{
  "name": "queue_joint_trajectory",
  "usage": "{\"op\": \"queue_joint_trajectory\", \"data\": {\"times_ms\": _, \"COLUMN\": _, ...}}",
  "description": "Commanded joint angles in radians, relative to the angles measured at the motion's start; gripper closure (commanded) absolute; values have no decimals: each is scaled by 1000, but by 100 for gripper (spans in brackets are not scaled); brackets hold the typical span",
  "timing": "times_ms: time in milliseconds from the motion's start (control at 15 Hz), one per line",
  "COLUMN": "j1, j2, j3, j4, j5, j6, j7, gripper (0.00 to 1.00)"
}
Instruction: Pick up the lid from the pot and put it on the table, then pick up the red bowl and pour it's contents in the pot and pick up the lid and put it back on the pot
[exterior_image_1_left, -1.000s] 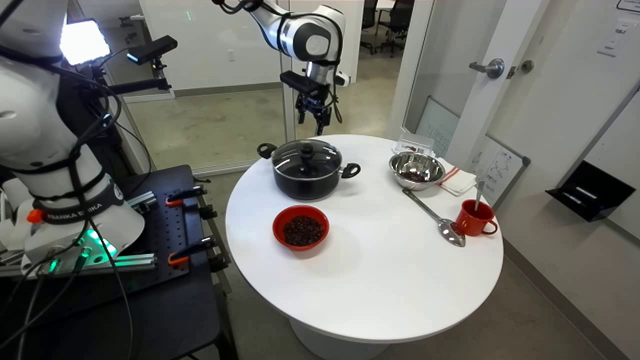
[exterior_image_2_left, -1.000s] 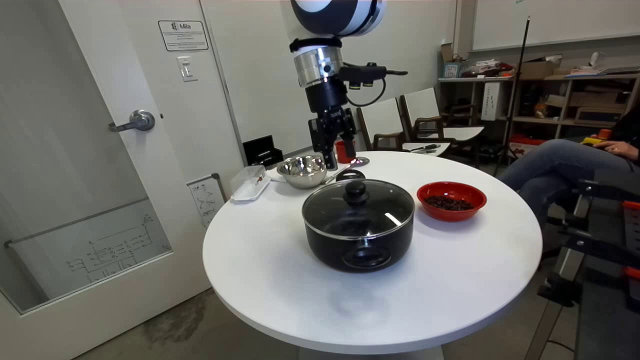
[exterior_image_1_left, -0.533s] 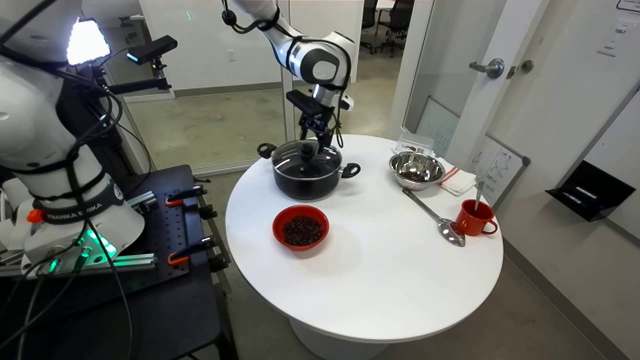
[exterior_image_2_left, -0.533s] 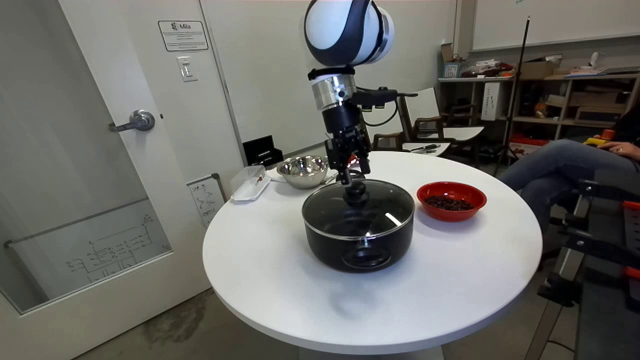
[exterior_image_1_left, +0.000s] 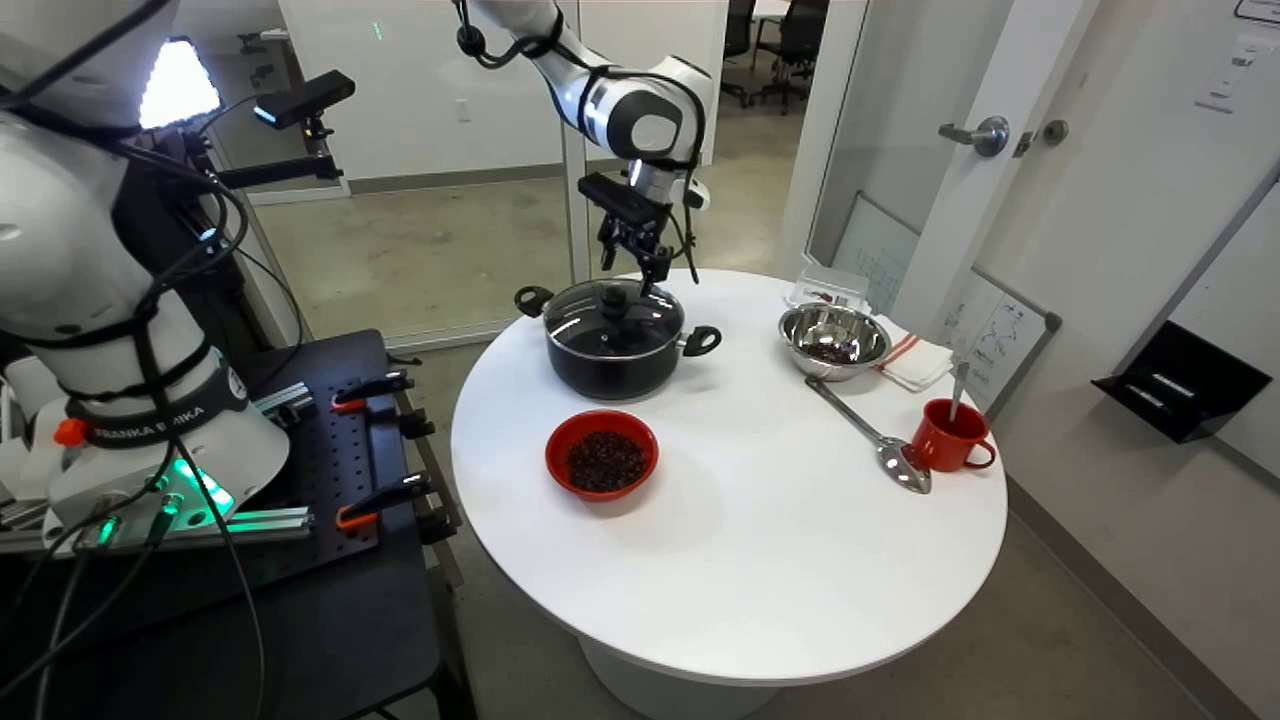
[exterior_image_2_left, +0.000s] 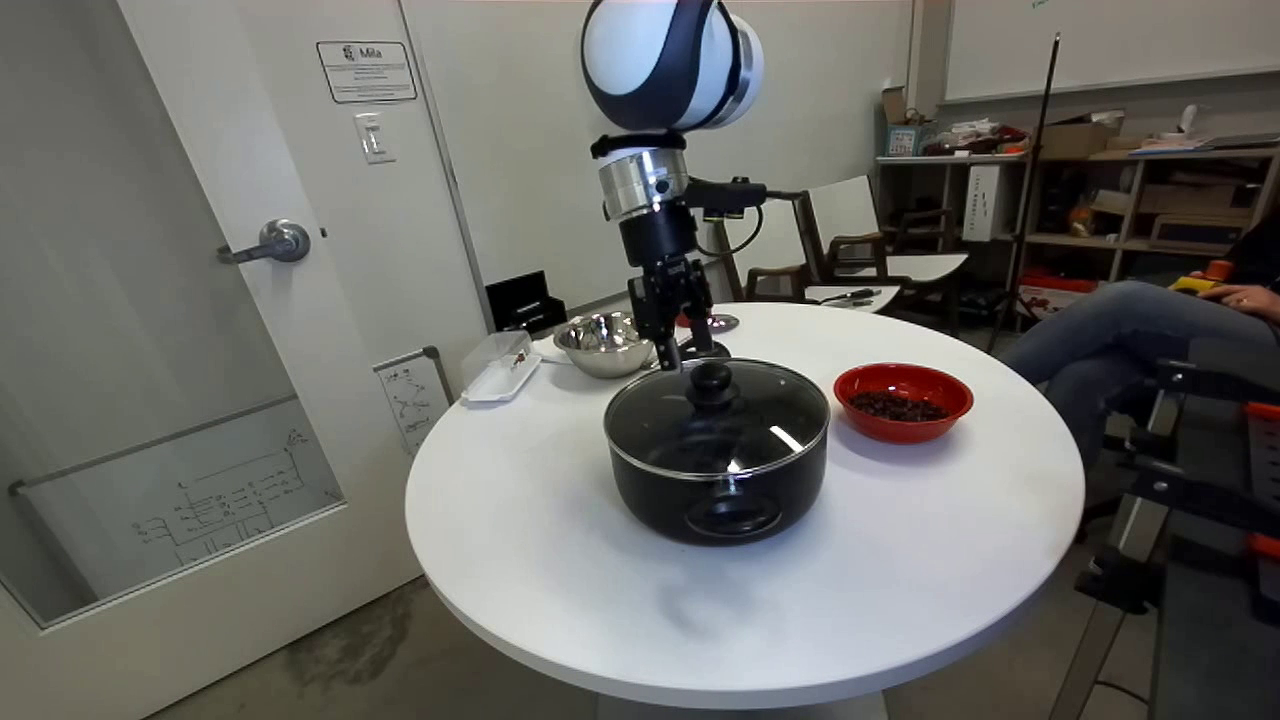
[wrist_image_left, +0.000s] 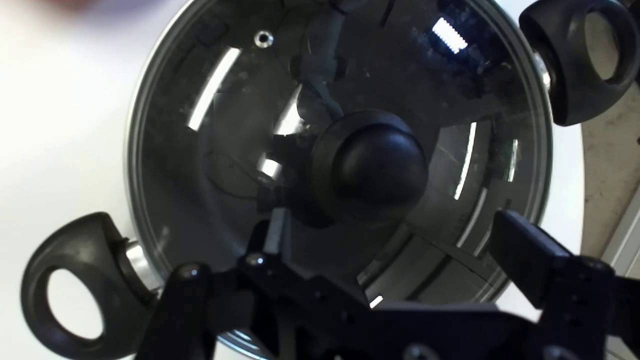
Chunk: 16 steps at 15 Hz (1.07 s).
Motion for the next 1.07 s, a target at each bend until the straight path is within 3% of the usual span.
{"op": "queue_joint_trajectory", "data": {"times_ms": 0, "j1": 16, "j2": 63, "j3": 4, "j4": 97, "j5": -1, "j6": -107, "j7": -28, "gripper": 0}}
{"op": "queue_joint_trajectory", "data": {"times_ms": 1000, "j1": 62, "j2": 109, "j3": -25, "j4": 200, "j5": -66, "j6": -324, "j7": 4, "gripper": 0}}
